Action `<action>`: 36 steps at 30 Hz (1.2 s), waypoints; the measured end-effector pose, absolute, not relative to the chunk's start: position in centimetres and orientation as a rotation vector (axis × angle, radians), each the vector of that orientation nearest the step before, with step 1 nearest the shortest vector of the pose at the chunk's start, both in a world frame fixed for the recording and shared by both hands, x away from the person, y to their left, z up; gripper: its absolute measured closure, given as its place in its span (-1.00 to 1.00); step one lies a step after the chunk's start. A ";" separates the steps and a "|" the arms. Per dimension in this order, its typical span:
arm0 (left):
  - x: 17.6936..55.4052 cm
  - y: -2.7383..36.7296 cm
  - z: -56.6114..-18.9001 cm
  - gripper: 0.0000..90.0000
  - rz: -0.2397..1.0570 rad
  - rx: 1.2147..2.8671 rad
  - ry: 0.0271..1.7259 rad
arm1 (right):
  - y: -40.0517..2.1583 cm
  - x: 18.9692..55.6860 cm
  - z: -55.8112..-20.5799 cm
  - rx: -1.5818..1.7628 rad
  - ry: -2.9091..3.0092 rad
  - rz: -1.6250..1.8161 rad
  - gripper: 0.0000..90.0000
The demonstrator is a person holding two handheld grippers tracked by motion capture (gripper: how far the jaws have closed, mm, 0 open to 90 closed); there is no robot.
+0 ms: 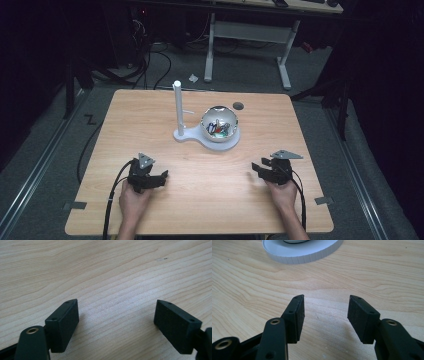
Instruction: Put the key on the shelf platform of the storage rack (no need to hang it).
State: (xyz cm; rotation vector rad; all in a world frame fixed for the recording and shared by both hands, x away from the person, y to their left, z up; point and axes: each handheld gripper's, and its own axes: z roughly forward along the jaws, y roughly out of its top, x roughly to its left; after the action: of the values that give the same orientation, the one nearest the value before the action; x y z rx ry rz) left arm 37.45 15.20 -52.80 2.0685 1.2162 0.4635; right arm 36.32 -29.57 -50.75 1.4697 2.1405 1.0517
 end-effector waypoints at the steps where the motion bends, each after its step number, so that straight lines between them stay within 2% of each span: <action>1: 37.4 15.2 -52.8 -0.54 0.463 2.068 1.217 | -29.5 36.4 -50.9 1.468 2.143 1.043 0.07; 36: 37.4 15.2 -52.8 -0.54 0.462 2.069 1.217 | -29.0 36.7 -51.9 1.431 2.132 0.862 -0.06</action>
State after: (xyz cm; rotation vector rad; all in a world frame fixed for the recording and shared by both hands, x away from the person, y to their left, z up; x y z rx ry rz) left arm 37.44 15.20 -52.80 2.0688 1.2174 0.4618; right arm 36.71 -28.99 -51.94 1.4314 2.1324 0.8619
